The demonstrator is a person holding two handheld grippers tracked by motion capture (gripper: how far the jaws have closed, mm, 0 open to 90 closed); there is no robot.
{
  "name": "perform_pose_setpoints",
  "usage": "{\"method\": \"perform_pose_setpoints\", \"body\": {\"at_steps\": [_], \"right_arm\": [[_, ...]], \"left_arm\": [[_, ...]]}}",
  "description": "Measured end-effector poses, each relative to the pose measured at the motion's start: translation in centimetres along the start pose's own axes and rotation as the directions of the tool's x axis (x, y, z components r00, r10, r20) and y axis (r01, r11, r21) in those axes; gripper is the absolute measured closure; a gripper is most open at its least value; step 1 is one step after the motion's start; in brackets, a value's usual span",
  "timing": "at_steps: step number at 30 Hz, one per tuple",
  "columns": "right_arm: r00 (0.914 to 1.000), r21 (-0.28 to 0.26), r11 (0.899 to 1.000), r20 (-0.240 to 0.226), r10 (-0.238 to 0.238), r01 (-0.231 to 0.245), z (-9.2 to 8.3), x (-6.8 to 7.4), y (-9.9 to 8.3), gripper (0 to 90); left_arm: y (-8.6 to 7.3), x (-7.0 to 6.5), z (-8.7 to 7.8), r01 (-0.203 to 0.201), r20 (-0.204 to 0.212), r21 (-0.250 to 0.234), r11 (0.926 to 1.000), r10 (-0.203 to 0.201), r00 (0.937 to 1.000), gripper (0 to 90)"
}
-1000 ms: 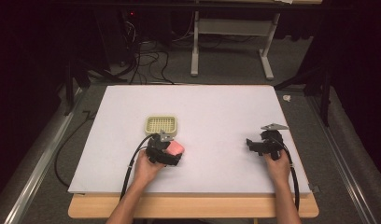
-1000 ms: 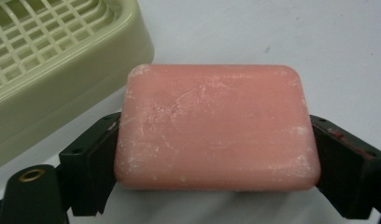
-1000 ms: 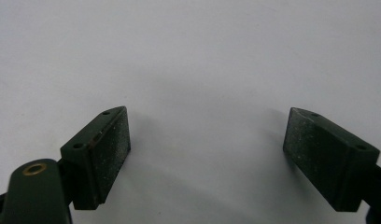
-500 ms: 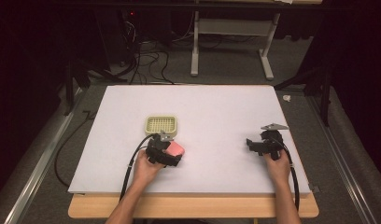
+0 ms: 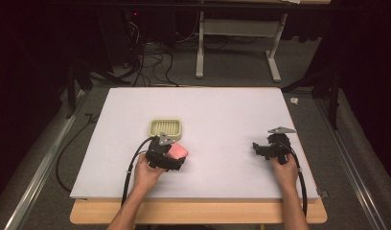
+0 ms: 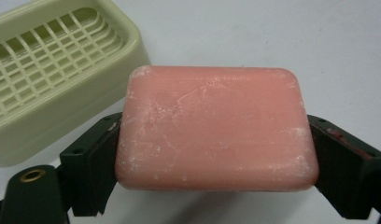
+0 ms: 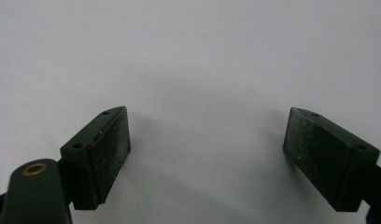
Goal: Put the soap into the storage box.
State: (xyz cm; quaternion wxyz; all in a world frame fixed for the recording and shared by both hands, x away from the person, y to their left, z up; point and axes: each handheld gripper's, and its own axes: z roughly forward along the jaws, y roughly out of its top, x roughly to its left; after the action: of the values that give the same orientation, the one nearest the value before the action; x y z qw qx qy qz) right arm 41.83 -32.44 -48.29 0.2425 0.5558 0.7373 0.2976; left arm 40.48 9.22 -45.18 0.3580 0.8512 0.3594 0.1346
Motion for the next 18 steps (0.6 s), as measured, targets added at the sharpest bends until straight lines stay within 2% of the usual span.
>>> {"method": "perform_pose_setpoints", "body": {"at_steps": [5,13,18], "right_arm": [[1.0,0.0,1.0,0.0,0.0,0.0,0.0,0.0,0.0,15.4],[1.0,0.0,1.0,0.0,0.0,0.0,0.0,0.0,0.0,15.4],[1.0,0.0,1.0,0.0,0.0,0.0,0.0,0.0,0.0,15.4]], "left_arm": [[0.1,0.1,-0.8,0.002,-0.004,-0.015,0.9999,-0.002,1.0,13.8],[0.0,1.1,-1.9,0.054,-0.016,-0.039,0.9978,-0.054,0.9984,13.8],[0.2,1.5,-2.4,0.063,-0.034,-0.045,0.997,-0.064,0.9974,13.8]]}}
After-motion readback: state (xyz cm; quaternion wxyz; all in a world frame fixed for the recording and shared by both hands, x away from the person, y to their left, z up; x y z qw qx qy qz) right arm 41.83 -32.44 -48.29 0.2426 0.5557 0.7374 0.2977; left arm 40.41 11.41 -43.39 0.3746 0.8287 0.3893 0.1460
